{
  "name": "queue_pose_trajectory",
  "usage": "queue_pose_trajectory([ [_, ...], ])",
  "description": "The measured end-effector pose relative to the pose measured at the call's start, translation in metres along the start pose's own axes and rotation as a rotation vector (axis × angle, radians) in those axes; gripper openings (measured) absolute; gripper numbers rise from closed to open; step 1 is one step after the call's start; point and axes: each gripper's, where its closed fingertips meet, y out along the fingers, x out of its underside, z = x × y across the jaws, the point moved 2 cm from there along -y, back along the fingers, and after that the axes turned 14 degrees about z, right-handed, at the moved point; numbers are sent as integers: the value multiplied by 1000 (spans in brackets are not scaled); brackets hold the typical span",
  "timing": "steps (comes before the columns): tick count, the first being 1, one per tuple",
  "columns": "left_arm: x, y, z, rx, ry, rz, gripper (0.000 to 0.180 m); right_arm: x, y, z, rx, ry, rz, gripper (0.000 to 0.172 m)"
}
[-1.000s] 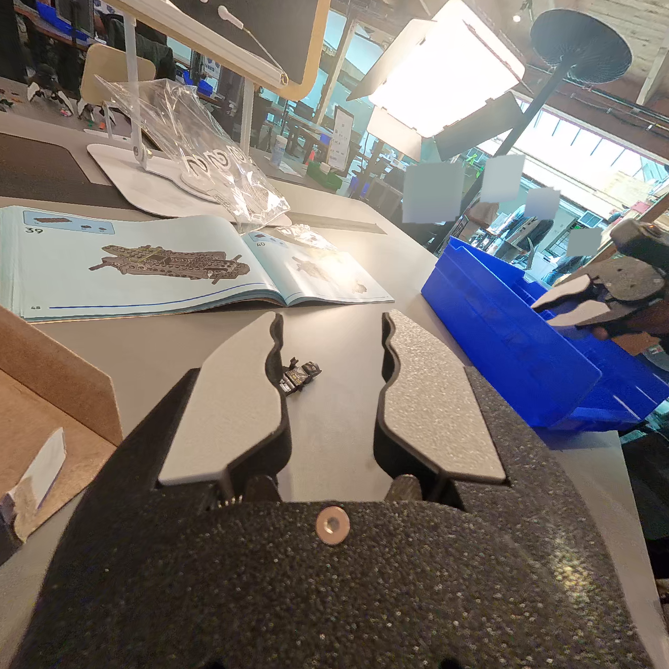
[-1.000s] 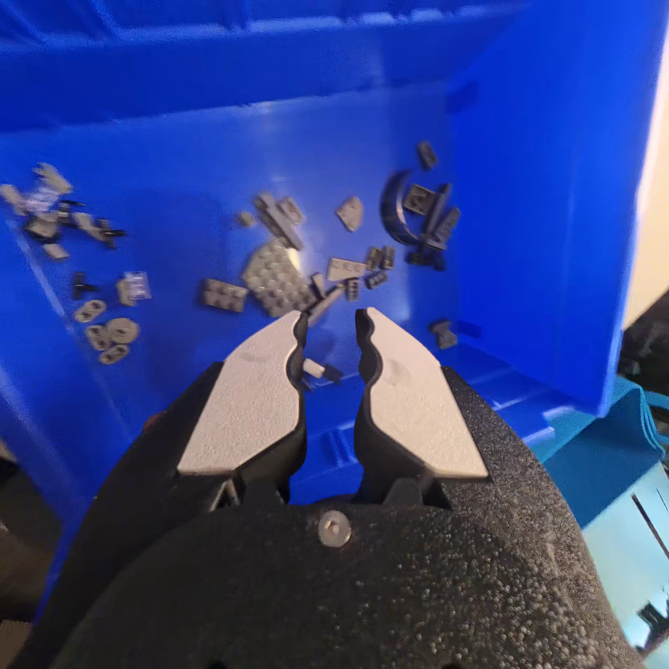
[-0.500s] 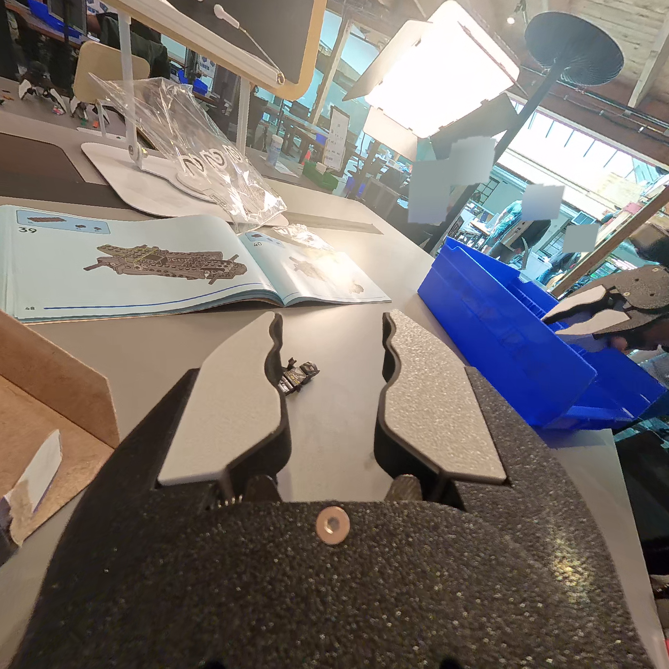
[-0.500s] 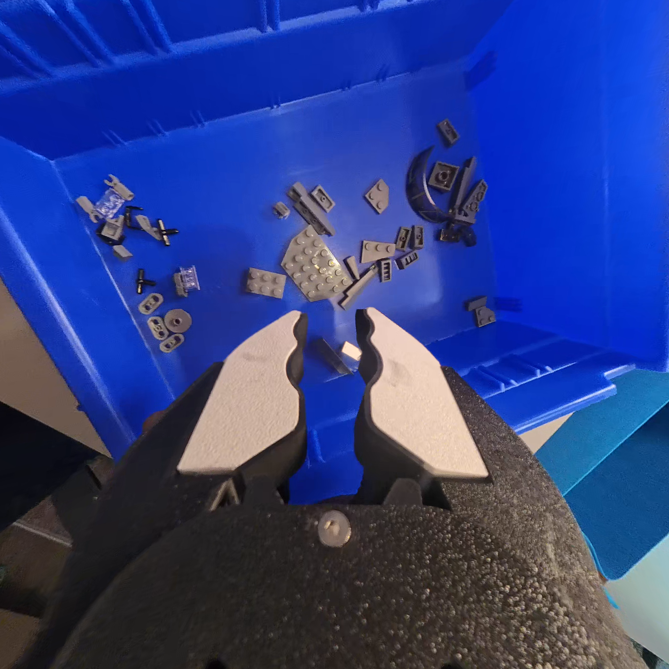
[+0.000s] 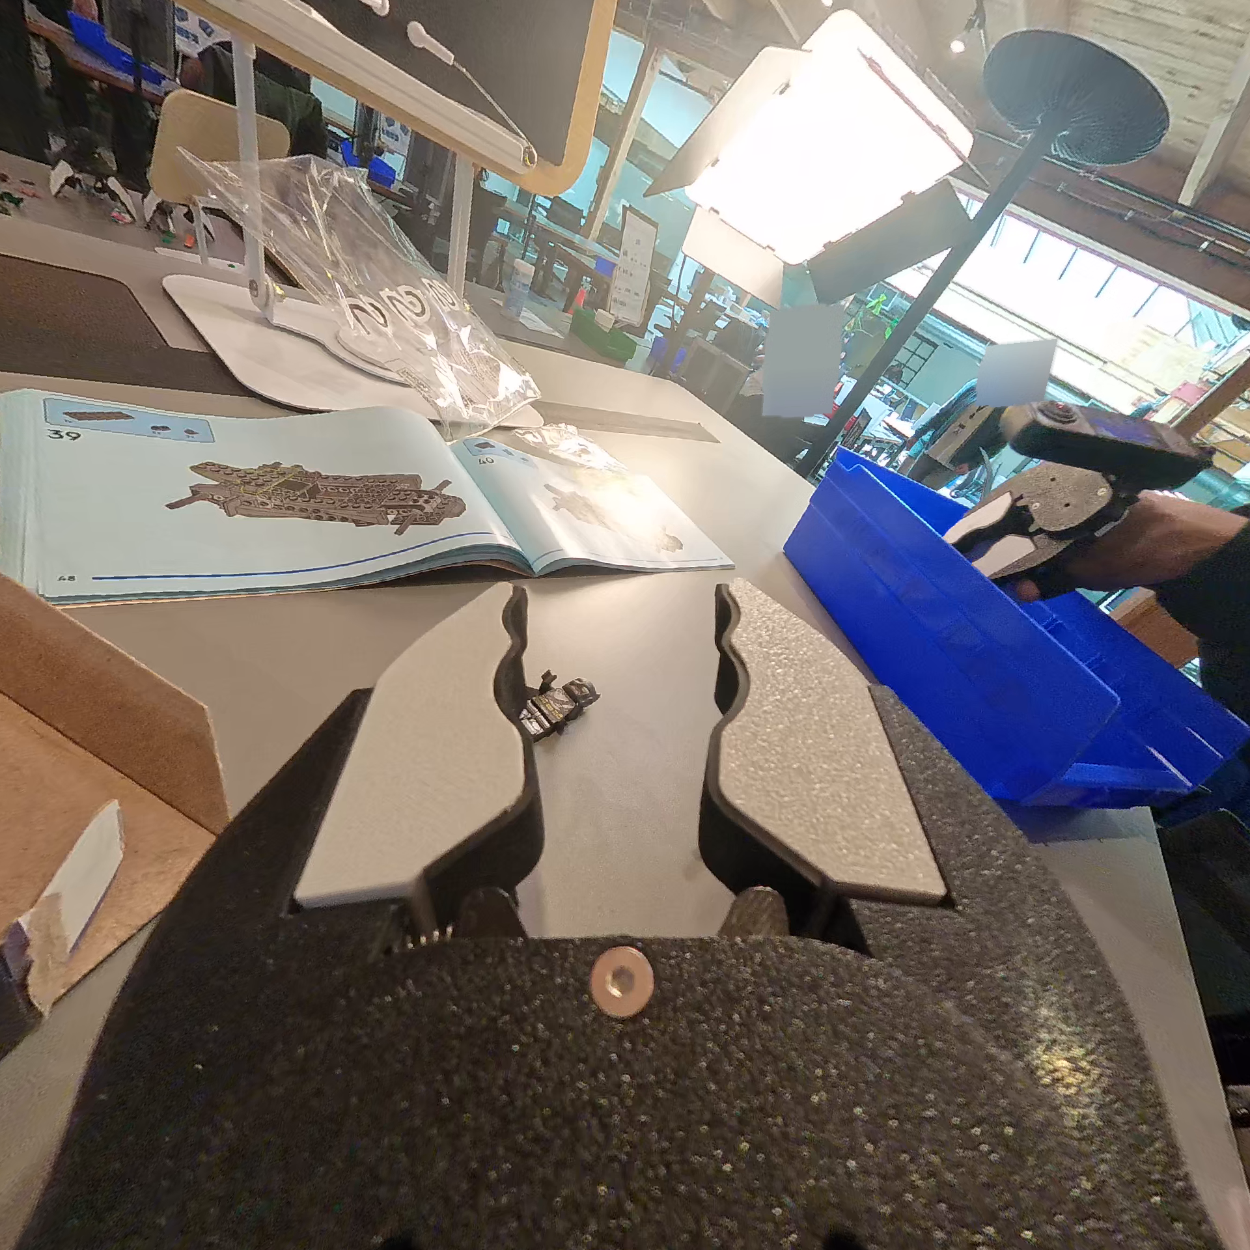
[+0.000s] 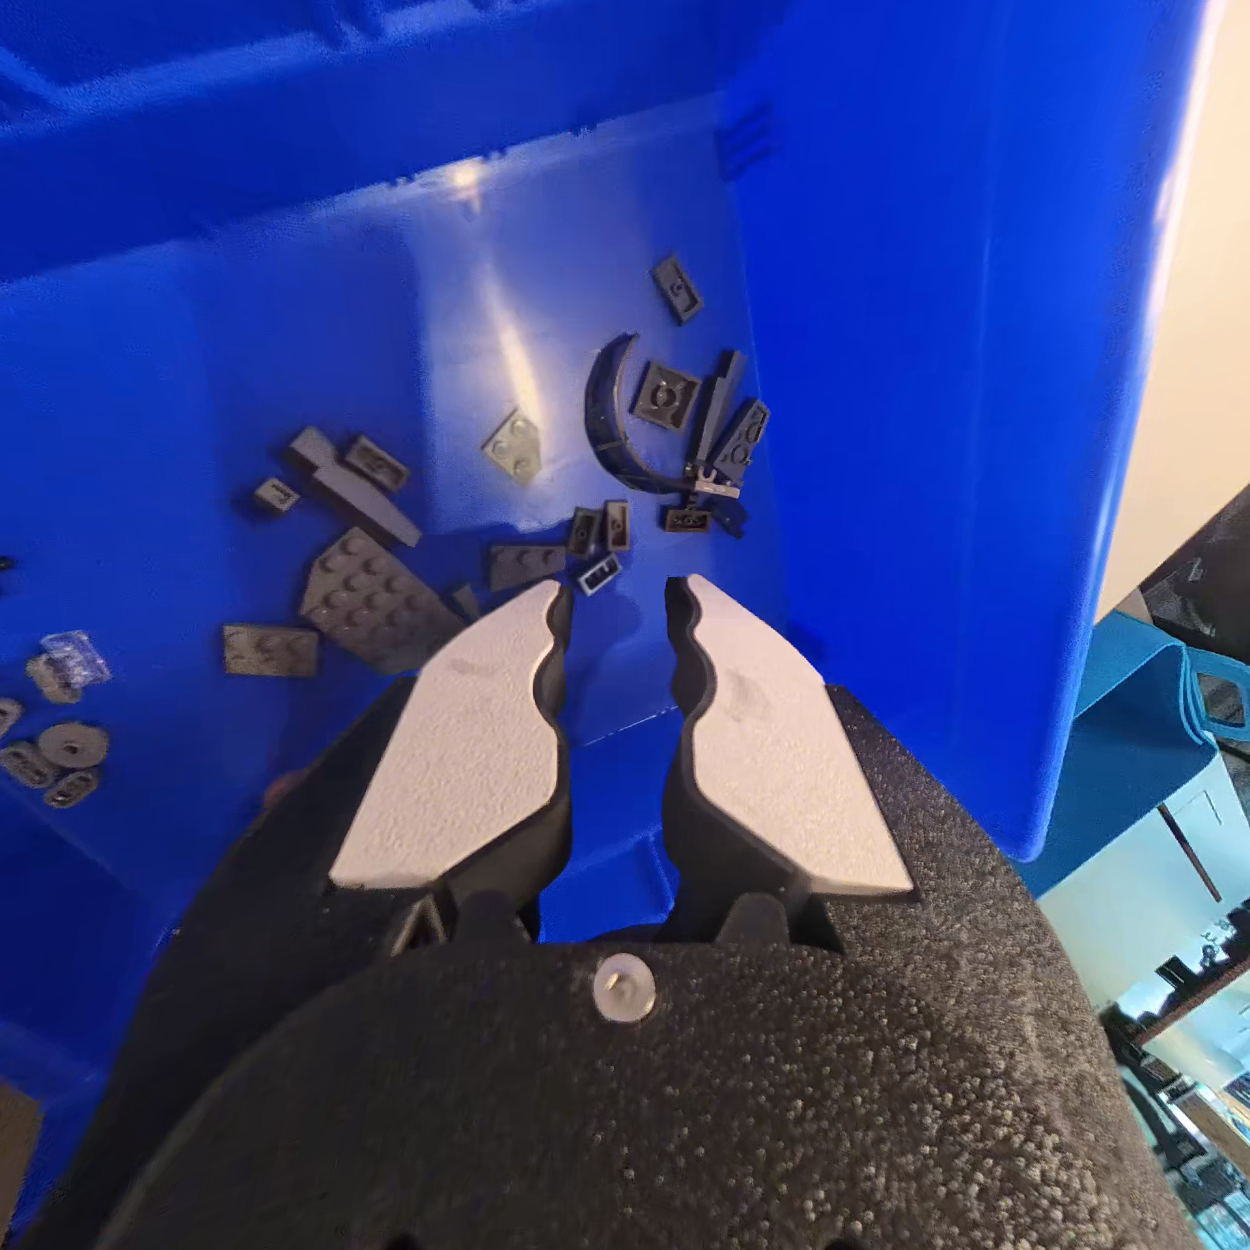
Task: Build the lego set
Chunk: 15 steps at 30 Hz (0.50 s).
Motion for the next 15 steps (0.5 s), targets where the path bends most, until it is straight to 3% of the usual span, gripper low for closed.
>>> queue_pose_trajectory([
  [10, 1, 1, 1, 4, 1, -7, 54, 9, 14, 27, 120, -25, -86, 28],
  [15, 0, 0, 1, 5, 0, 0, 54, 0, 18, 20, 56, -3, -51, 29],
])
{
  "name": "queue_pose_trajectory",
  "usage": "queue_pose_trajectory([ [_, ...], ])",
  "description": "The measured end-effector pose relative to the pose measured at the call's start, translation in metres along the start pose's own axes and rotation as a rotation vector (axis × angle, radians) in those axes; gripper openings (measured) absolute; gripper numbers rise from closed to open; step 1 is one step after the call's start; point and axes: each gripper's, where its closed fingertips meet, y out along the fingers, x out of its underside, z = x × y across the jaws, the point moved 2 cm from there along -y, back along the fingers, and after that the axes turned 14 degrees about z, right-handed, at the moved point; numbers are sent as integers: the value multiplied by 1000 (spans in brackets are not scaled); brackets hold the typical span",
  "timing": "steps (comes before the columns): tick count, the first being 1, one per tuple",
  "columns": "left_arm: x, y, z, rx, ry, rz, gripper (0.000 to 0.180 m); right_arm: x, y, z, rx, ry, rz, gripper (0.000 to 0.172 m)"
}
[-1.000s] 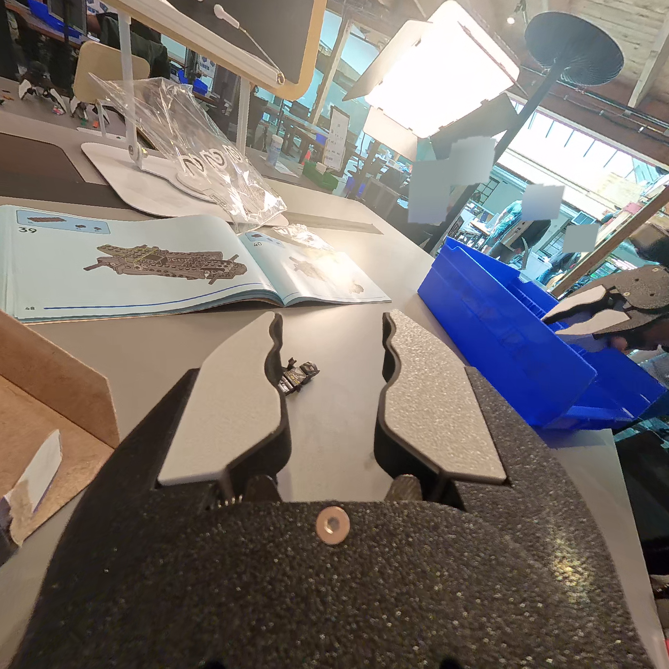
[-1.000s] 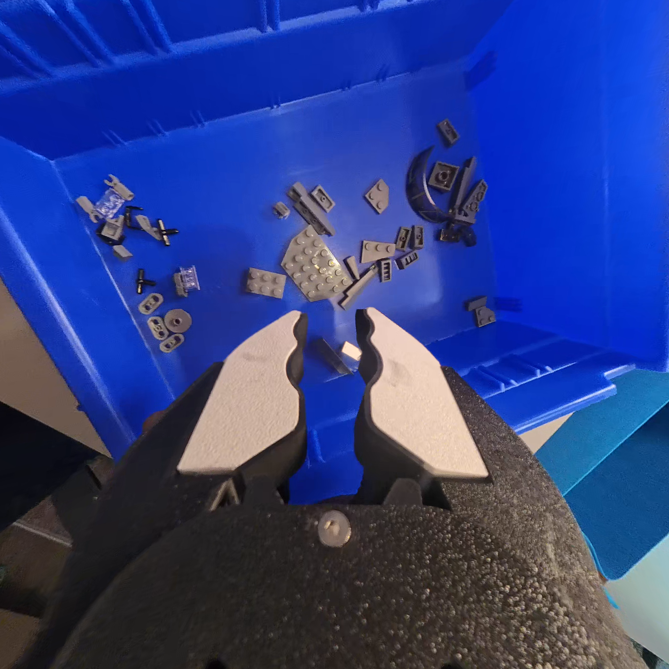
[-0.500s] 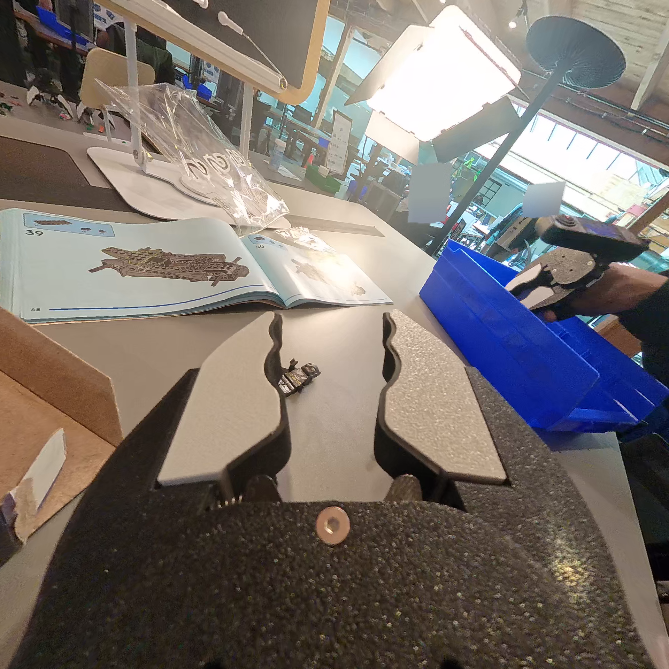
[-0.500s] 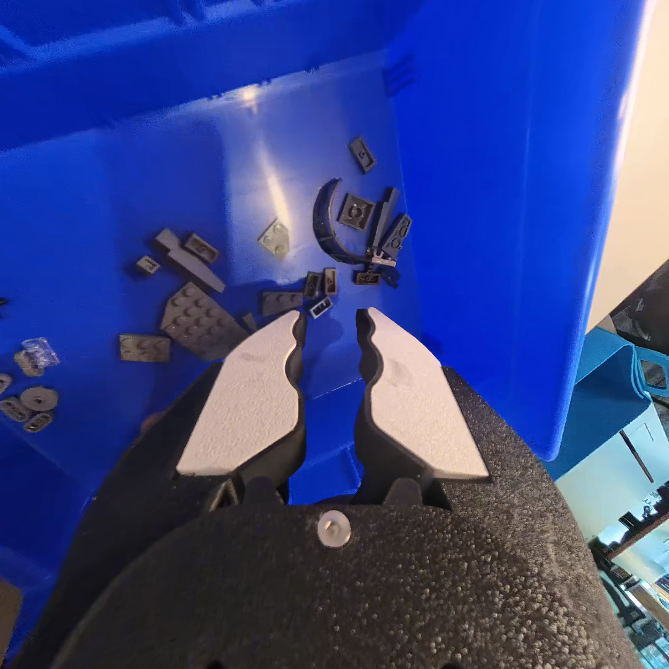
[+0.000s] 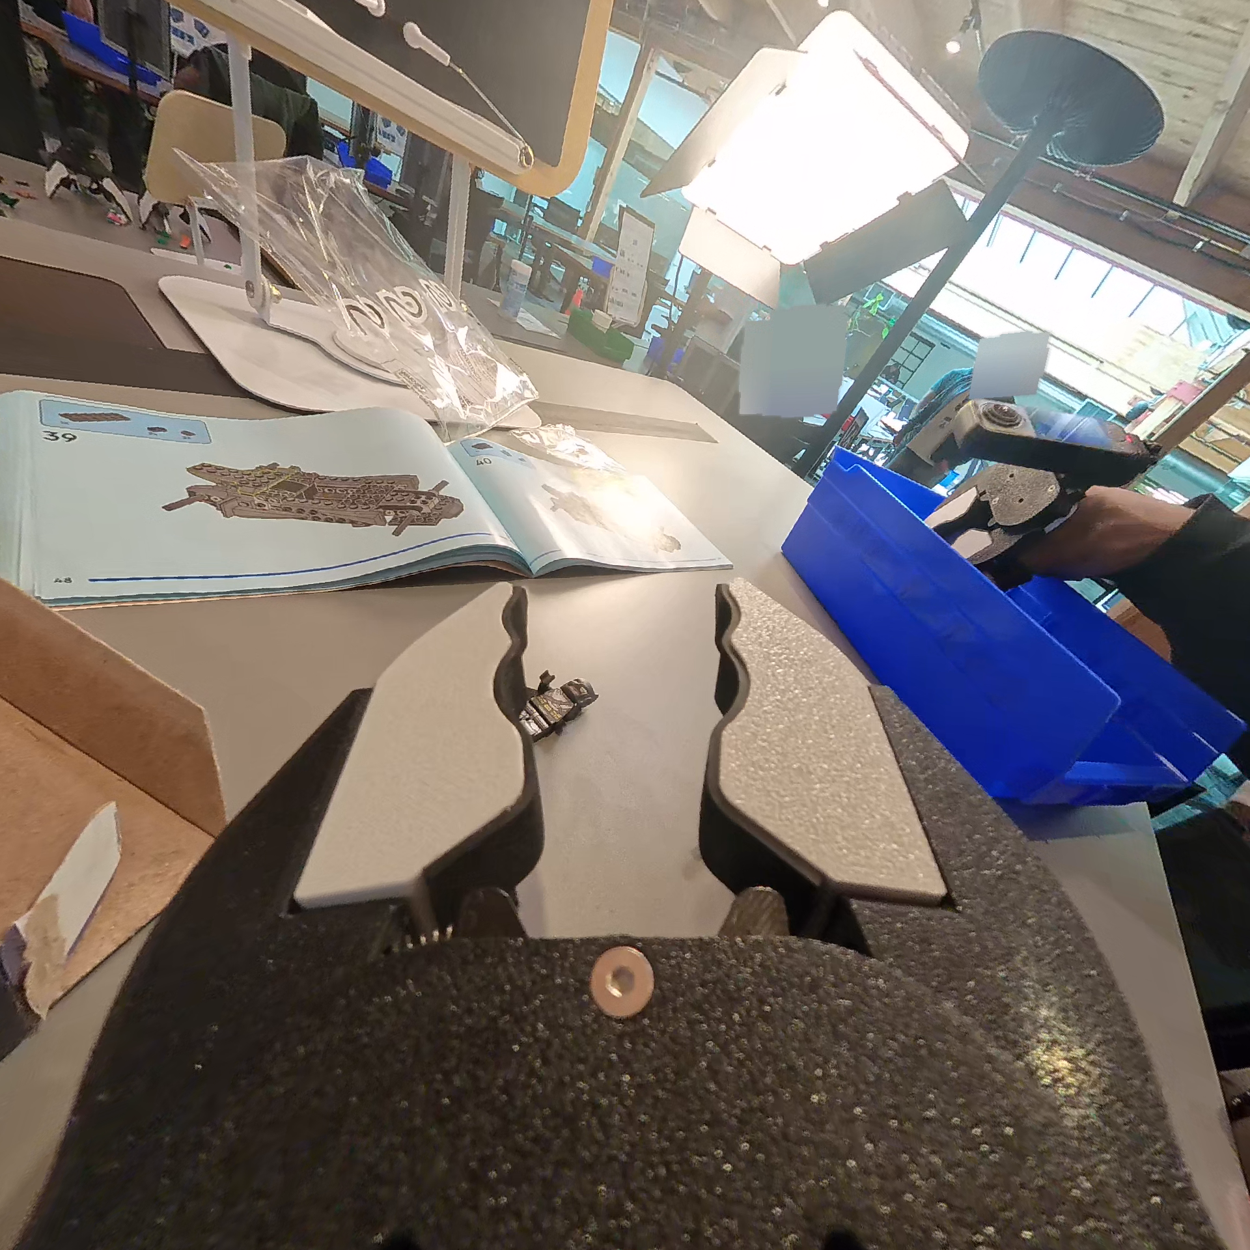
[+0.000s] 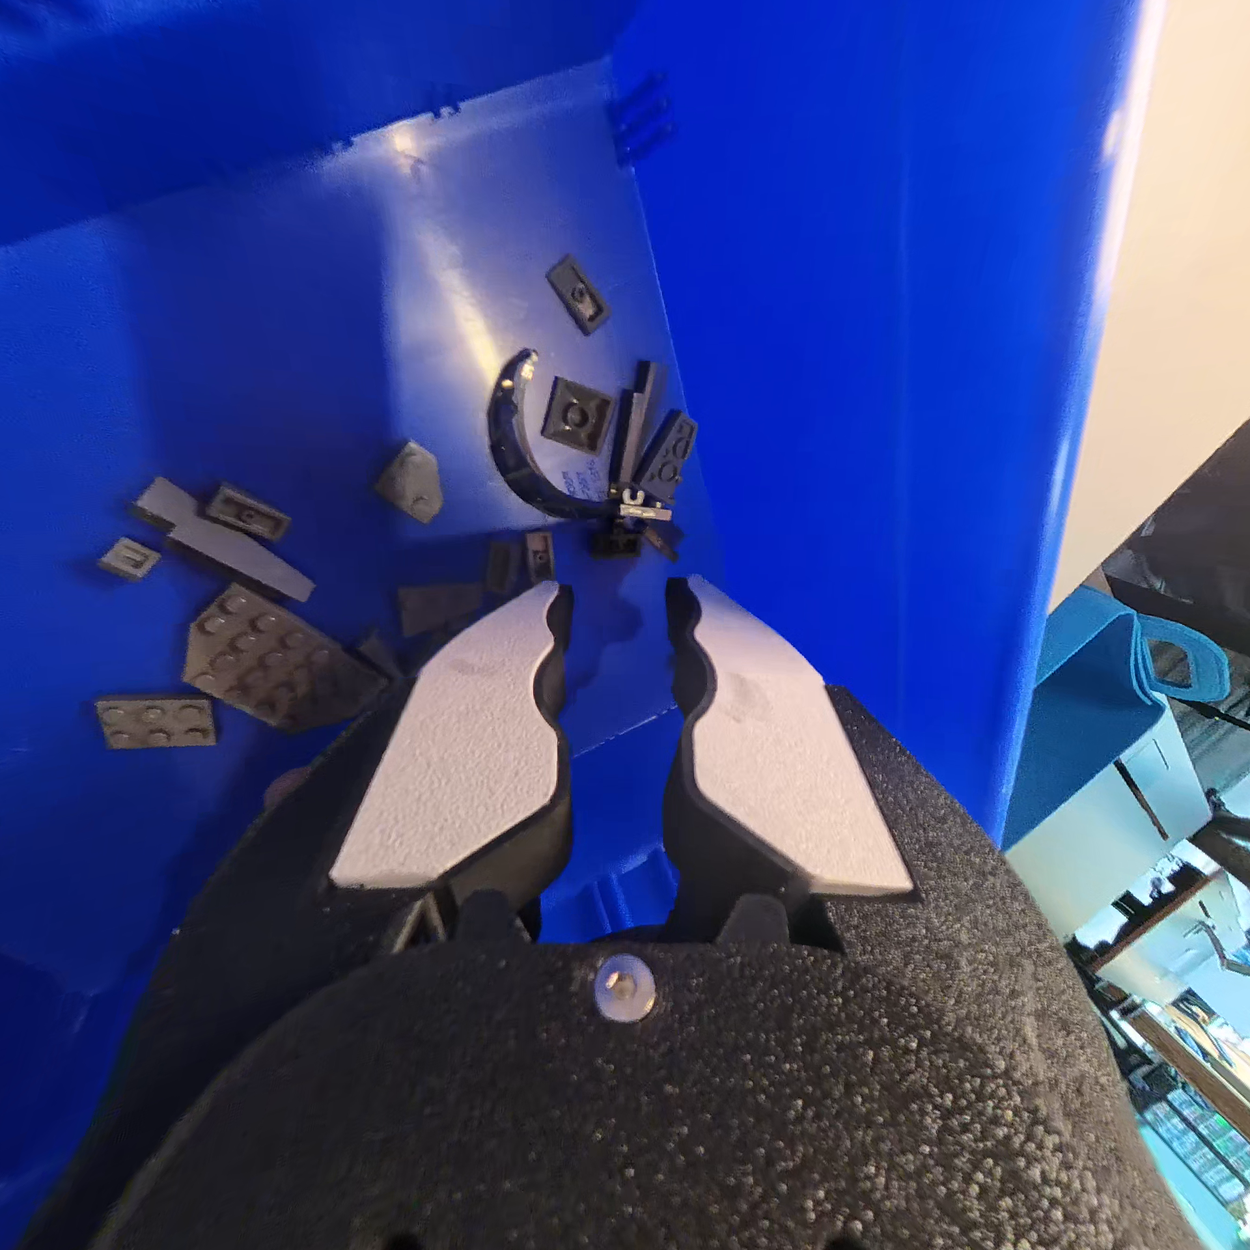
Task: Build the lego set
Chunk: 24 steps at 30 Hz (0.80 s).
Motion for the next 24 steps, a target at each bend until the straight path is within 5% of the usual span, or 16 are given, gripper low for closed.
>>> queue_pose_trajectory([
  [13, 0, 0, 0, -1, 0, -3, 54, -18, -13, -64, -147, -40, 92, 28],
  [24, -1, -1, 0, -5, 8, 5, 54, 1, -8, -63, -81, -86, -1, 28],
])
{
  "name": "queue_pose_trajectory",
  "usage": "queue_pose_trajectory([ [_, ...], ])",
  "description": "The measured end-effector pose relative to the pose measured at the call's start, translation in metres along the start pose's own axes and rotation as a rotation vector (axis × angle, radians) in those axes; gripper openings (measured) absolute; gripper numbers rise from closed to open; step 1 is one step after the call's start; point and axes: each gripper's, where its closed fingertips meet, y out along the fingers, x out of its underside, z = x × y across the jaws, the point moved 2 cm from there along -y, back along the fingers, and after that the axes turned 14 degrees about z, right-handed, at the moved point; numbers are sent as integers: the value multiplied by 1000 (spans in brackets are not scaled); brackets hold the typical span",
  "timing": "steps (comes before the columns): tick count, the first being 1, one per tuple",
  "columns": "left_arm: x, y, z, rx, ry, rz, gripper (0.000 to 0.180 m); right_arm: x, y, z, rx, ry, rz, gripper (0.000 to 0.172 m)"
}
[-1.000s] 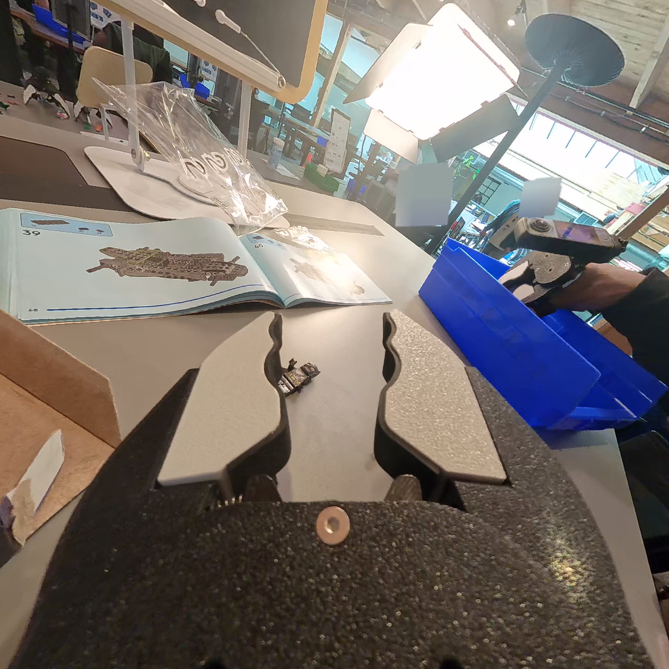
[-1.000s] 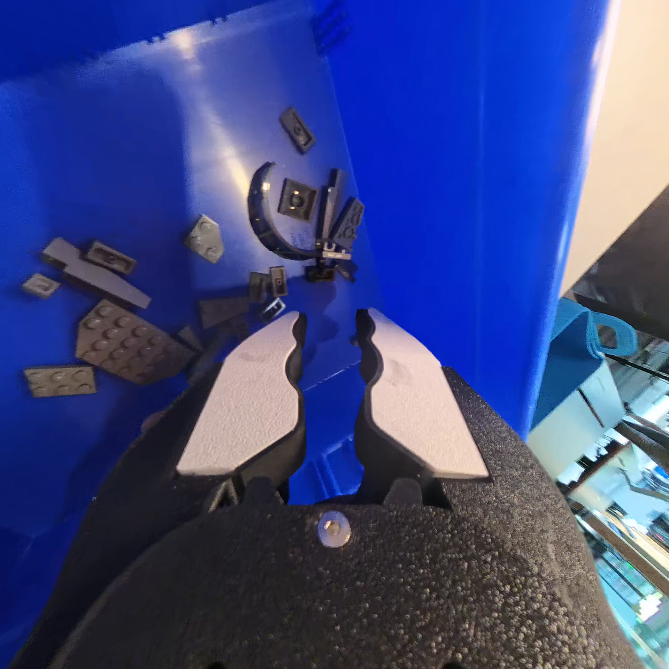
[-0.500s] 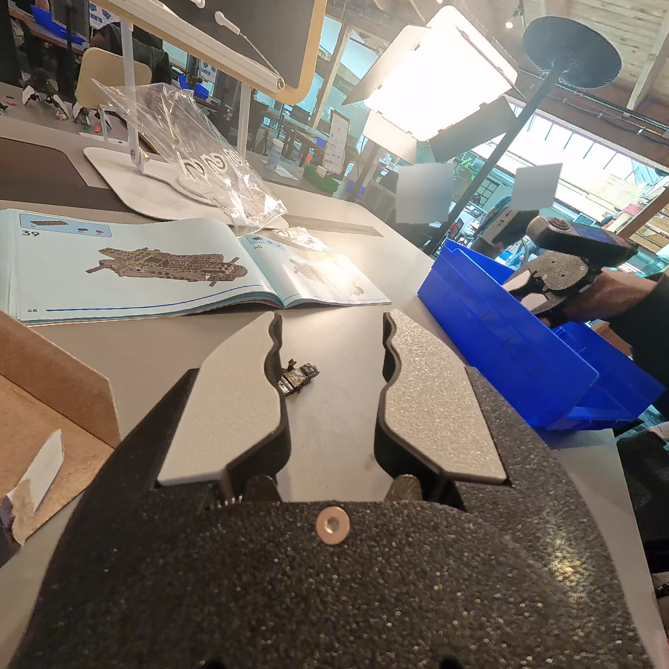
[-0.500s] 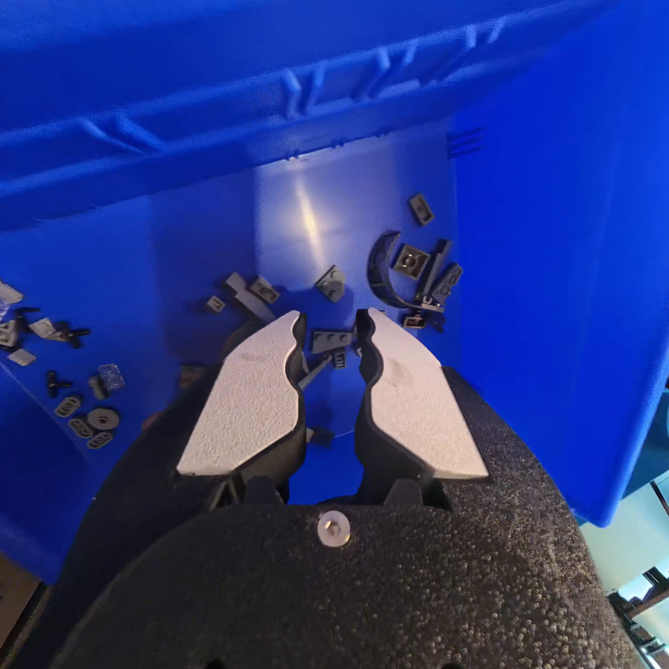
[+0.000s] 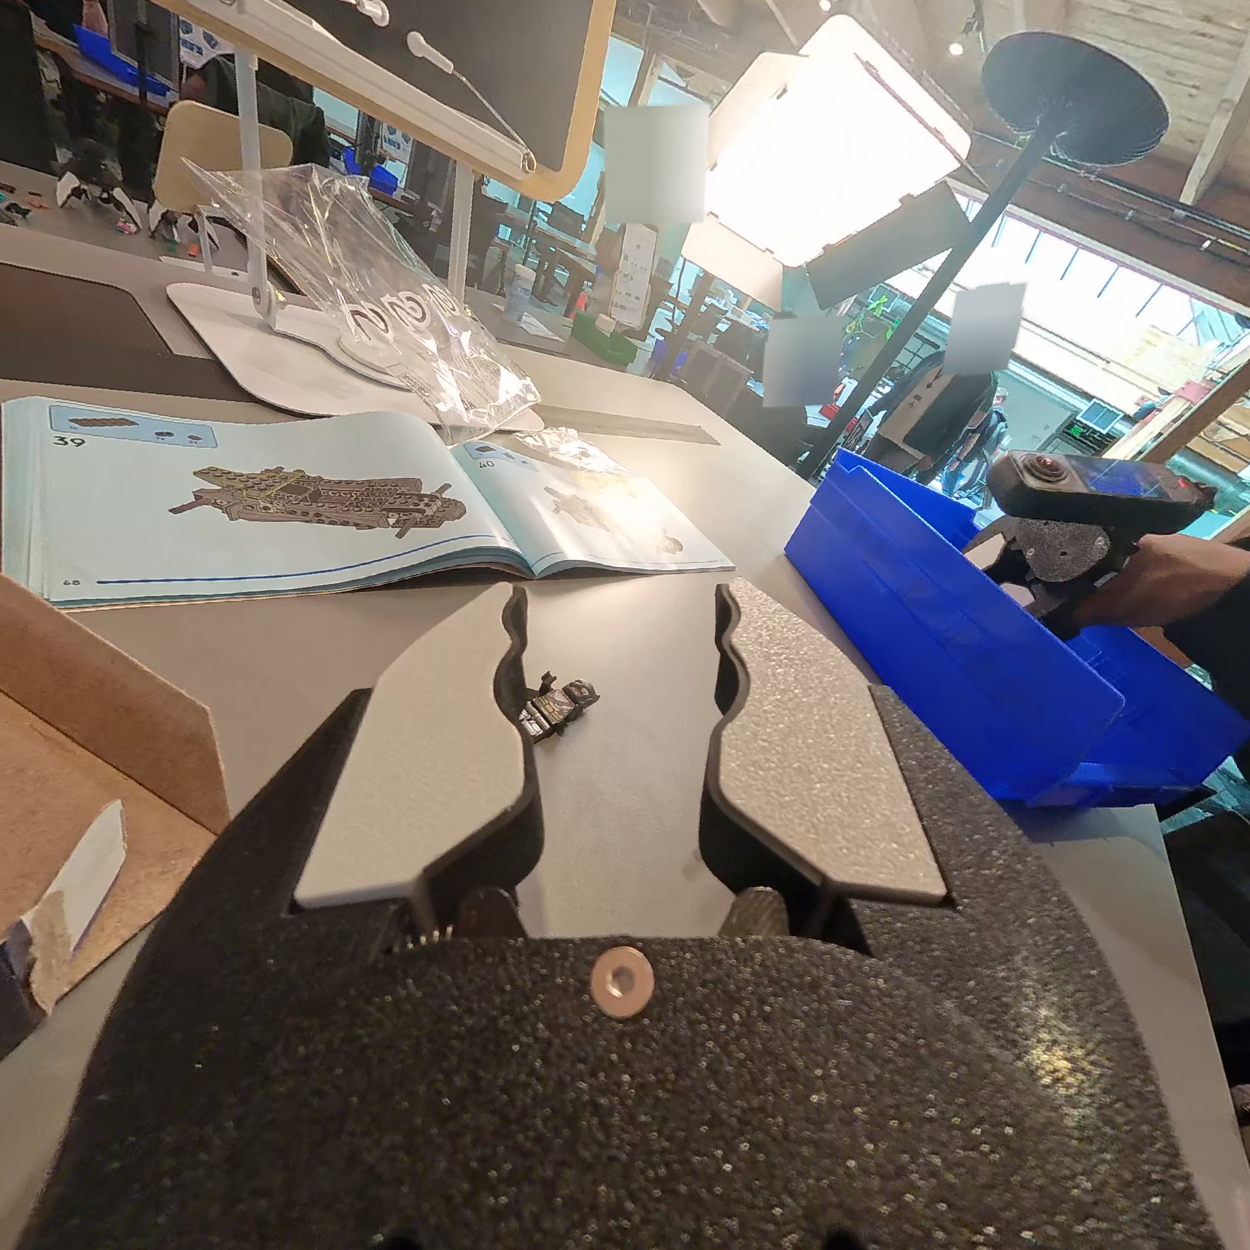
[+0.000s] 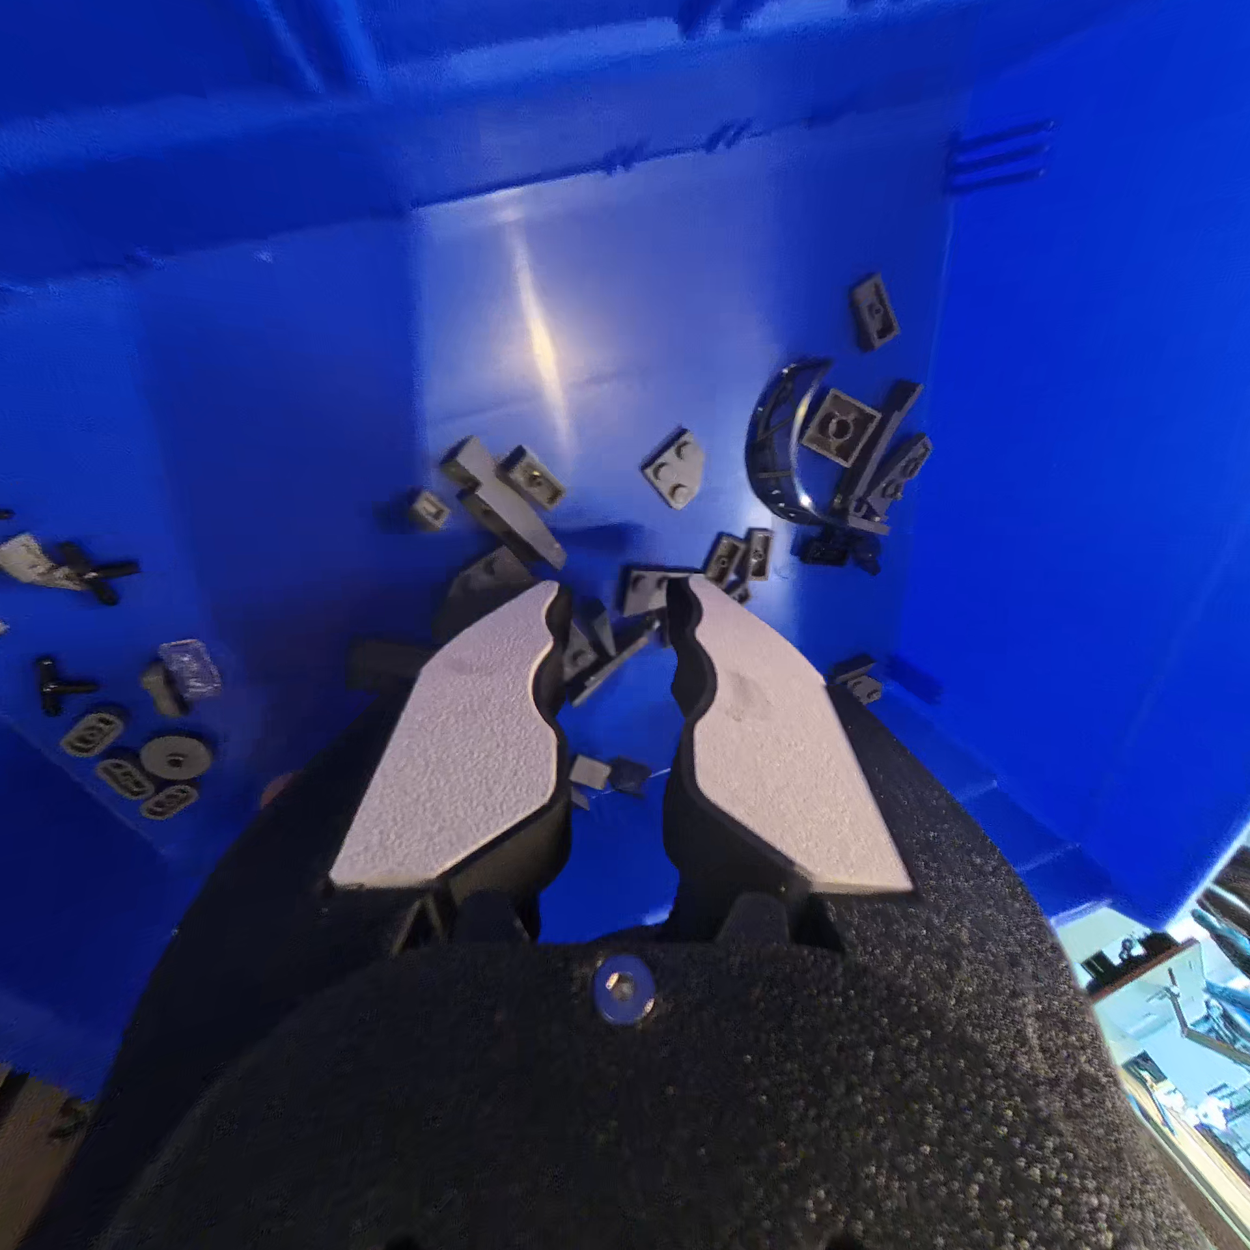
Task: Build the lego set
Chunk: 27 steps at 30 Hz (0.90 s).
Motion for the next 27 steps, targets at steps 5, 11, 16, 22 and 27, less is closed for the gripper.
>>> queue_pose_trajectory([
  [5, 0, 0, 0, 1, 0, 2, 54, 2, 2, 28, 21, 18, -11, 31],
  [11, -1, 0, 0, 0, 1, 5, 54, -9, -1, 54, -31, 120, 70, 36],
  [16, 0, 0, 0, -3, 1, 3, 54, -11, 2, 58, -92, 145, 69, 36],
  [22, 0, 0, 0, -3, -1, 1, 54, -11, 27, 54, -125, 129, -4, 35],
  [27, 0, 0, -1, -6, -3, 2, 54, -16, 26, 44, -158, 91, 3, 22],
])
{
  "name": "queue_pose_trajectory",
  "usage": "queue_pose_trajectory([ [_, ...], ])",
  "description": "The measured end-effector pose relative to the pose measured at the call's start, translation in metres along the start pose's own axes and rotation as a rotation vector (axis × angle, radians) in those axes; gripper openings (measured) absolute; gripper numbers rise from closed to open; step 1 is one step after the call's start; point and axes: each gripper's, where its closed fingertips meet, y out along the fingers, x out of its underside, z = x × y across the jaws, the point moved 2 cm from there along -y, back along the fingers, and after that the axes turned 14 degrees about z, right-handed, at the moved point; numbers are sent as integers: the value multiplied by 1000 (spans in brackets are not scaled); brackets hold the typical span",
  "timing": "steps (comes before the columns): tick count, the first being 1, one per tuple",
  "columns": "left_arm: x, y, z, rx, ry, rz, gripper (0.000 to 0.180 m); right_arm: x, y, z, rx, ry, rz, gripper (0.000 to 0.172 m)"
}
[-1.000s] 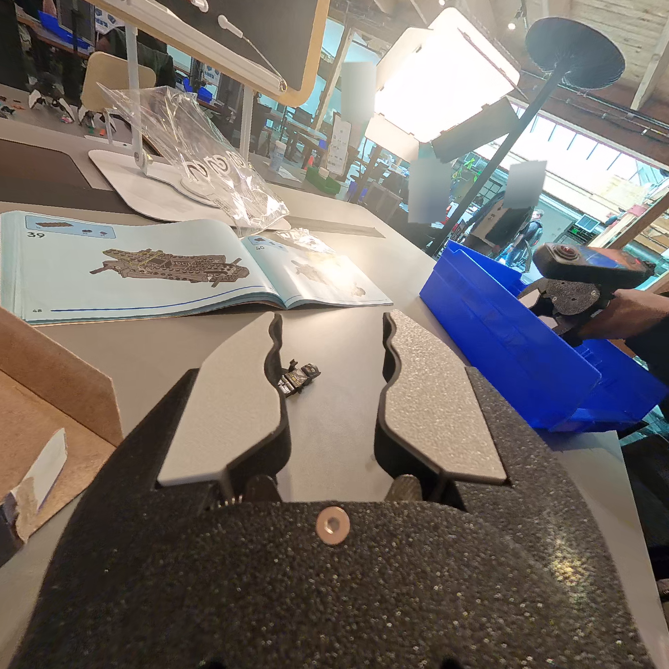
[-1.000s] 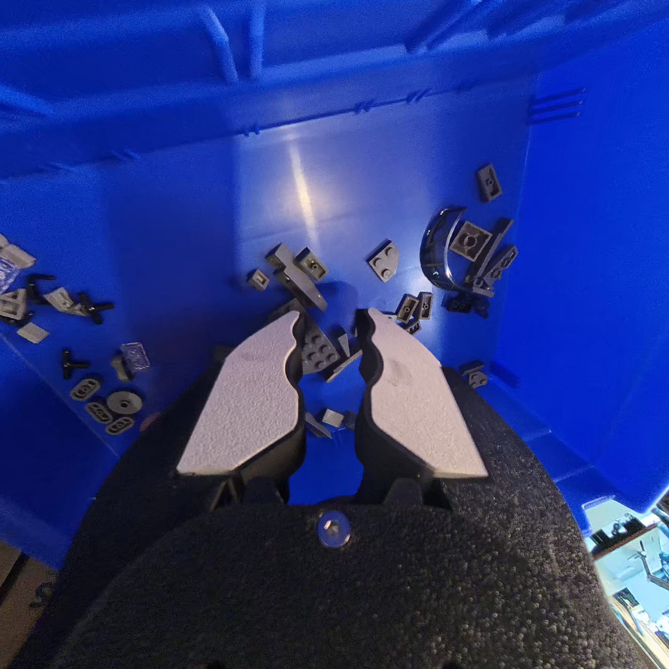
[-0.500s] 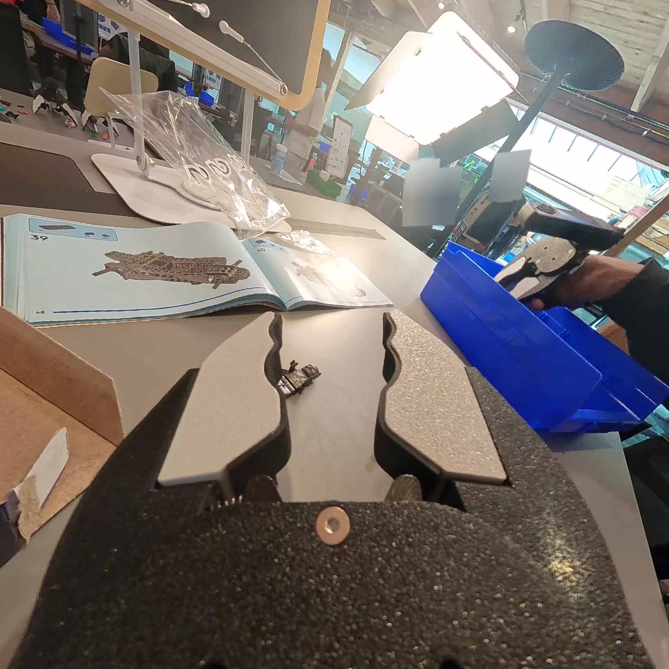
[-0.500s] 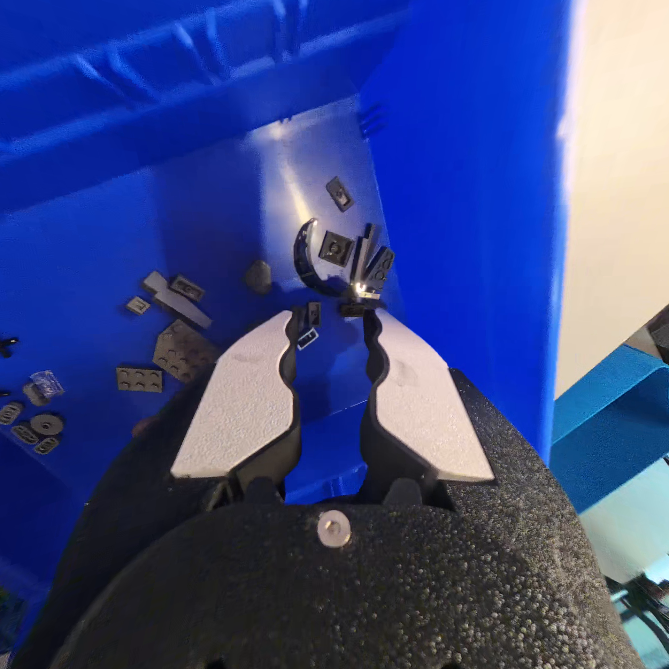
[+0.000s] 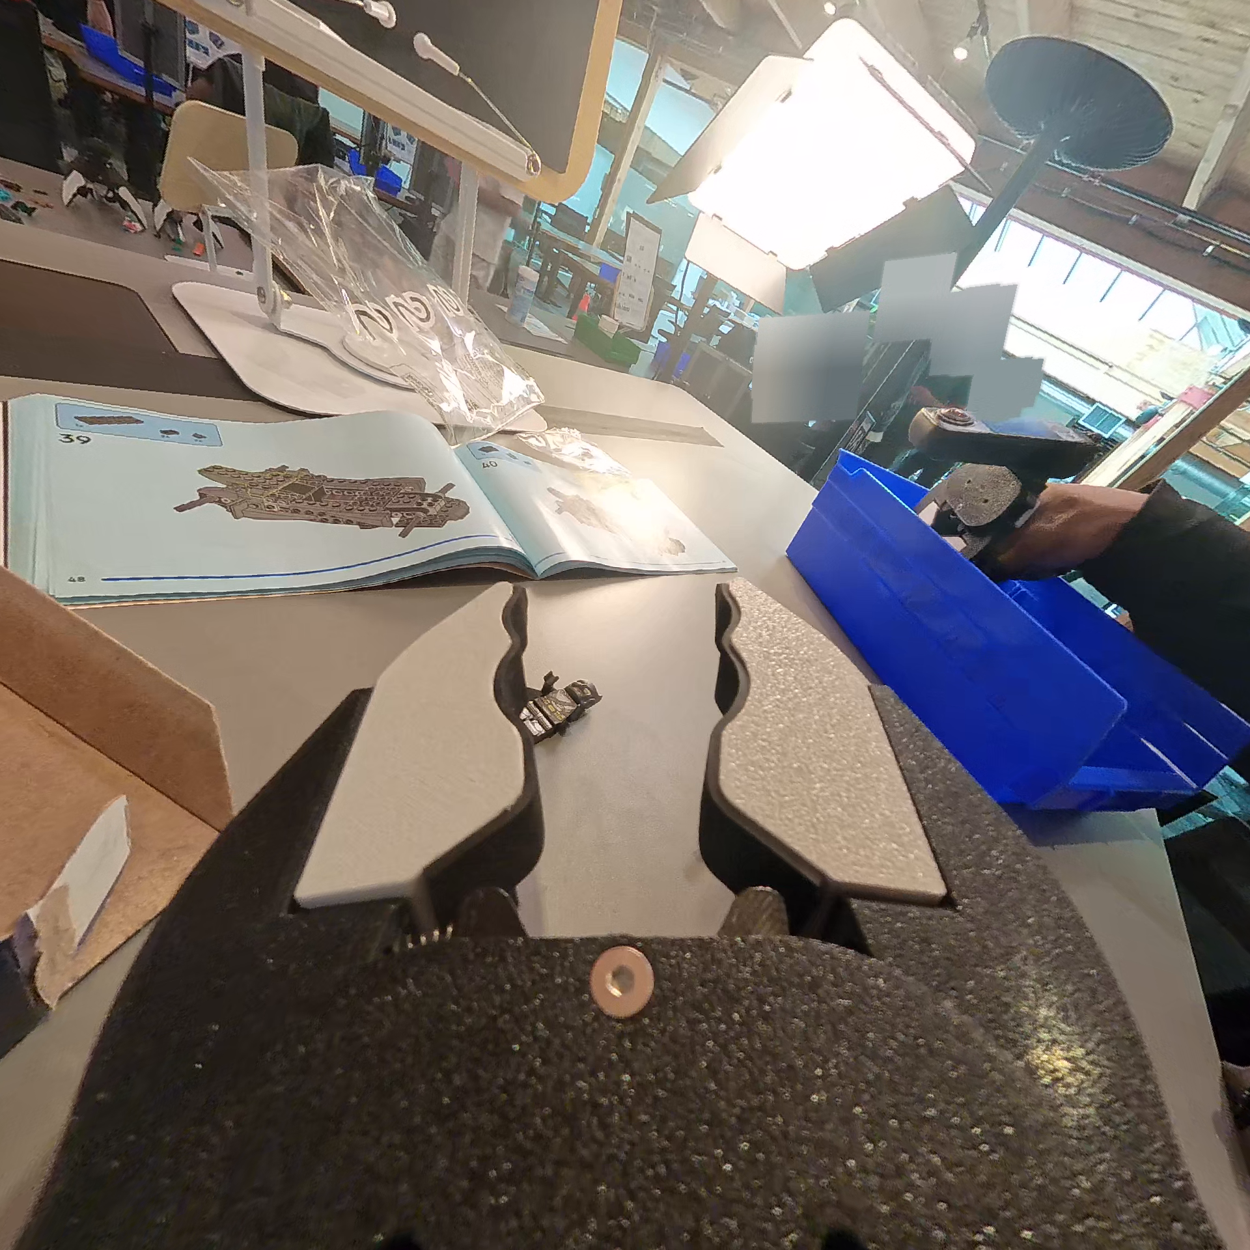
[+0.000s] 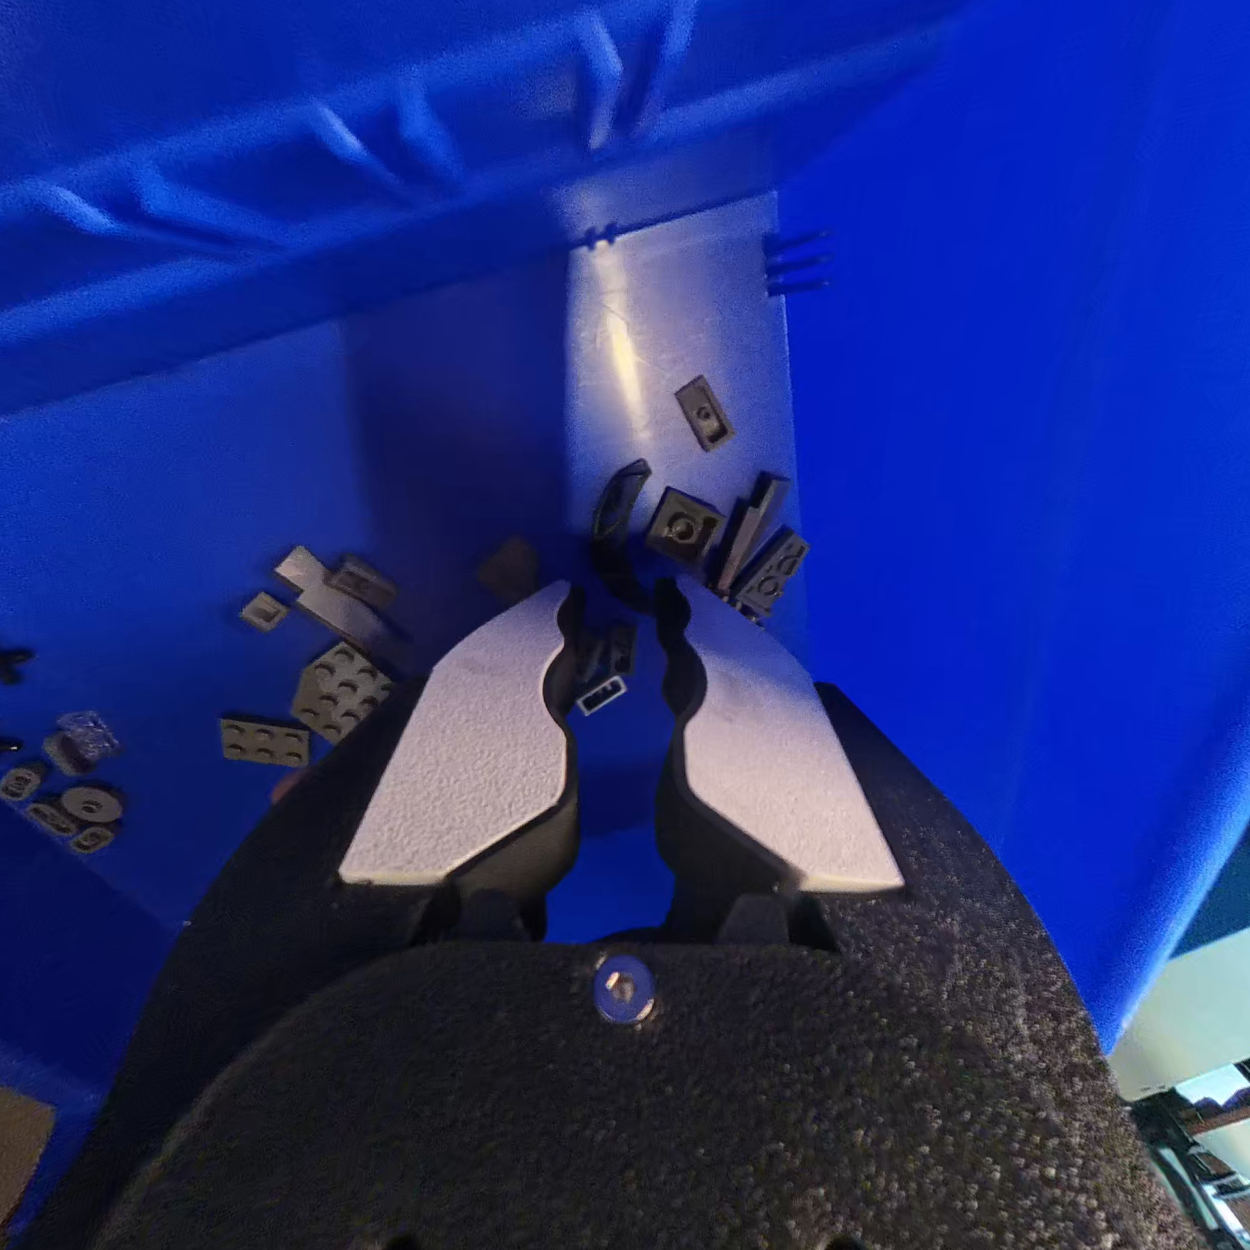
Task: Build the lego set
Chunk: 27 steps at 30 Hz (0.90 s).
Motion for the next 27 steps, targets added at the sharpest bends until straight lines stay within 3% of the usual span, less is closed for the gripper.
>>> queue_pose_trajectory([
  [8, 1, 0, 0, -2, -2, -4, 54, -16, -4, -31, -141, -1, 108, 13],
  [18, 0, 0, -1, -5, -2, 4, 54, 18, -65, 3, 102, 24, 112, 16],
  [27, 2, 1, -1, -10, 1, -13, 54, 48, -81, -7, 123, 44, 106, 18],
])
